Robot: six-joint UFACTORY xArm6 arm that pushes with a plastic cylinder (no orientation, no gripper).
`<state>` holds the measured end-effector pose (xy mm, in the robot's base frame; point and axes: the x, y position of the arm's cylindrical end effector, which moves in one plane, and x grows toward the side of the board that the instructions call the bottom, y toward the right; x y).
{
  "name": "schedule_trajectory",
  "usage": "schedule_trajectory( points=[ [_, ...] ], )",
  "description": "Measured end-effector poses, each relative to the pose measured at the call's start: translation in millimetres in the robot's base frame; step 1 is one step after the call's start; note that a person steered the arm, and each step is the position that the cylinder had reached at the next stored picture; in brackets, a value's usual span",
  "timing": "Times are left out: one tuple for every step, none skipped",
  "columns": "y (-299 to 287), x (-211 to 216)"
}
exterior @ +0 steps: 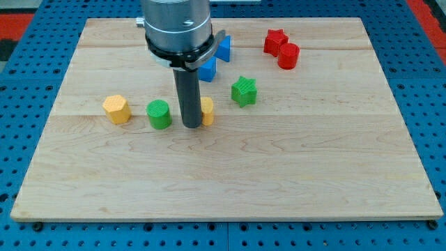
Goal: Slightly touch the yellow hexagon
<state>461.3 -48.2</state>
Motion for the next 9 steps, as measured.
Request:
schedule_trajectory(
  points=[
    [1,22],
    [0,59],
    [44,56],
    [99,54],
    [99,54],
    [114,71],
    [195,102],
    [247,108],
    [248,108]
  ],
)
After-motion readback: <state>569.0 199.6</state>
